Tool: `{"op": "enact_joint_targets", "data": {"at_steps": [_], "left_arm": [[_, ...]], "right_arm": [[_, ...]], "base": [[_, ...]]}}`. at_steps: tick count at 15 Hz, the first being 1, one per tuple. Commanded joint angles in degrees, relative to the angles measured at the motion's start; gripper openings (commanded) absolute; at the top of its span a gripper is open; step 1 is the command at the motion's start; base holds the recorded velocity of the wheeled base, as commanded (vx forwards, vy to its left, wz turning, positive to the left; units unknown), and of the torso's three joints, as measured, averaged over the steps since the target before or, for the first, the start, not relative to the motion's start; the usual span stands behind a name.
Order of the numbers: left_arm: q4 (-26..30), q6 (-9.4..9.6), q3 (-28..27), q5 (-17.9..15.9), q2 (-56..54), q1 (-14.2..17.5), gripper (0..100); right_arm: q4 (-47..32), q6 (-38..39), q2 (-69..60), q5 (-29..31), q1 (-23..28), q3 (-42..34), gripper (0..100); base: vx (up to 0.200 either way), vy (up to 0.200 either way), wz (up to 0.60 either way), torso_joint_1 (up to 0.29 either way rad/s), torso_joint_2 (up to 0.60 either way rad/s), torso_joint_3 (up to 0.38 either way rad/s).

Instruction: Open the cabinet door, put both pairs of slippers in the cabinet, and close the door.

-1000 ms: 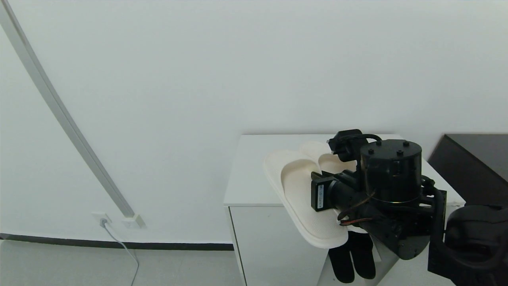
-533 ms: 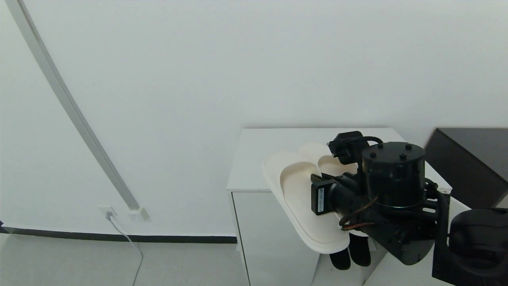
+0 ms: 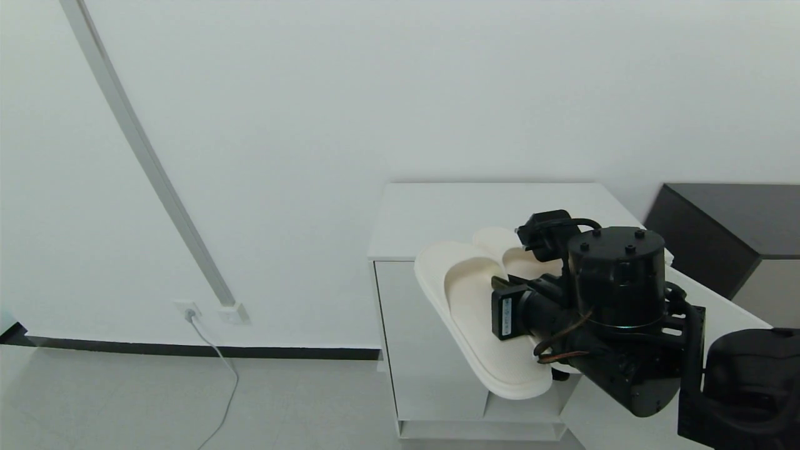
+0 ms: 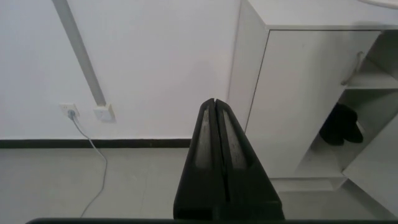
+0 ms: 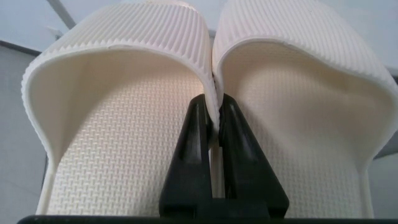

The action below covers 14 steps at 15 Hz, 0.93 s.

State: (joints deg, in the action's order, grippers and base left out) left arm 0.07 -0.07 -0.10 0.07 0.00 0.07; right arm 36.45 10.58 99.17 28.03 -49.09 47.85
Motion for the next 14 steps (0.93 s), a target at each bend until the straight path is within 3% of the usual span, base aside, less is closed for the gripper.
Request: {"op": "enact_joint_targets", "data": {"at_steps": [1, 6, 14], "left_arm": [[0.01, -0.01, 0.01, 0.01, 0.0, 0.01, 0], [0.01, 0.07, 0.01, 0.01, 0.0, 0.01, 0], [0.01, 0.07, 0.01, 0.01, 0.0, 0.01, 0]], "right_arm": [[0.02, -0.03, 0.59, -0.08, -0.04, -0.3, 0], [0.02, -0.03, 0.67, -0.08, 0.22, -0.56, 0], [0.02, -0.03, 0.67, -0.08, 0.49, -0.74, 0]], "base": [[0.0, 0.0, 0.0, 0.0, 0.0, 0.0], [0.0, 0.0, 0.0, 0.0, 0.0, 0.0], [0.0, -0.2, 0.0, 0.001, 0.0, 0.003]]}}
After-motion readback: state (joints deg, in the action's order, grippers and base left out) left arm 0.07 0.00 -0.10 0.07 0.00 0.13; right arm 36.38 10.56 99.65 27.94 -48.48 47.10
